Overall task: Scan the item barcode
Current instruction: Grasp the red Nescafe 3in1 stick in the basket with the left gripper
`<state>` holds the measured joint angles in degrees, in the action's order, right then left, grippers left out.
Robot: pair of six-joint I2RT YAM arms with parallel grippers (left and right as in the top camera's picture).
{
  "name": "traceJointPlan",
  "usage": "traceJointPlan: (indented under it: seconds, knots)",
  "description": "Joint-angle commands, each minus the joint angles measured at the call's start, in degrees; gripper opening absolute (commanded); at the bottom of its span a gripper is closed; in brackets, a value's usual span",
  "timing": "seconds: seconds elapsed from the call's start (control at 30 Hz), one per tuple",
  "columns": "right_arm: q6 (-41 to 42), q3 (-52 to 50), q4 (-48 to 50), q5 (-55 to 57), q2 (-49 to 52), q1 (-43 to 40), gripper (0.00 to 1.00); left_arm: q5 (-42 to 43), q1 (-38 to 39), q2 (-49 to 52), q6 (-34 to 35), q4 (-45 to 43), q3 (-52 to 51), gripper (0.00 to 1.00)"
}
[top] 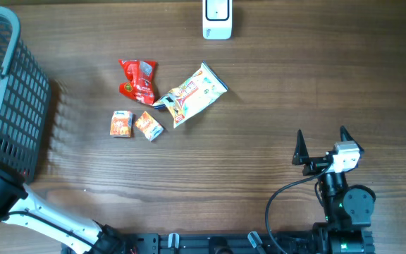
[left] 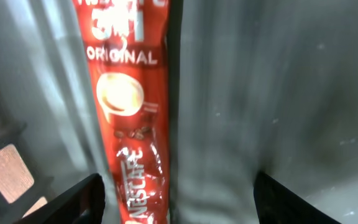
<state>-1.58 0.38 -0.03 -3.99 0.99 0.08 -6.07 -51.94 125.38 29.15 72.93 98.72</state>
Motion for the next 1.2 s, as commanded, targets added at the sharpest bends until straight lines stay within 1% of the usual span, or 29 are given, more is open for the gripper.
traceJointPlan:
  seconds: [0.0,0.2,0.47,0.67,0.73,0.87,0.97,1.07,1.1,1.13,1.17]
  knots:
    - [0.5,-0.1,0.1,0.8,-0.4,0.2,1.0,0.7,-0.3,1.0,-0.4,0.9,-2.1,0.77]
    - [0.5,-0.1,0.1,0.8,-0.4,0.2,1.0,0.6,-0.3,1.0,-0.4,1.0,-2.1,0.79]
    - [0.5,-0.1,0.1,0.8,-0.4,0.2,1.0,0.4,-0.3,1.0,0.0,1.4,-2.5,0.77]
    - [0.5,-0.1,0.1,0.8,-0.4,0.2,1.0,-4.8,-0.3,1.0,0.0,-0.8,-5.8,0.78]
    - [0.5,-0.1,0.1,0.8,-0.4,0.2,1.0,-4.8,-0.3,1.0,0.0,-1.9,-6.8,0.81]
    - [0.5,-0.1,0.1,0.8,-0.4,0.2,1.0,-2.3,-0.3,1.0,0.0,-3.0,-7.0,0.79]
    - [0.4,-0.1,0.1,0.8,-0.4,0.2,1.0,-2.3,-0.3,1.0,0.0,-3.5,-7.0,0.73]
    - [0.5,-0.1,0.1,0.8,-0.4,0.2,1.0,-2.3,-0.3,1.0,0.0,-3.6,-7.0,0.61]
    - [0.5,-0.1,0.1,0.8,-0.4,0.2,1.0,-2.3,-0.3,1.0,0.0,-3.6,-7.0,0.51]
    - [0.5,-0.1,0.1,0.8,-0.4,0.2,1.0,-2.3,-0.3,1.0,0.0,-3.7,-7.0,0.45]
    - [0.5,-0.1,0.1,0.8,-0.4,0.2,1.0,-2.3,-0.3,1.0,0.0,-3.8,-7.0,0.36]
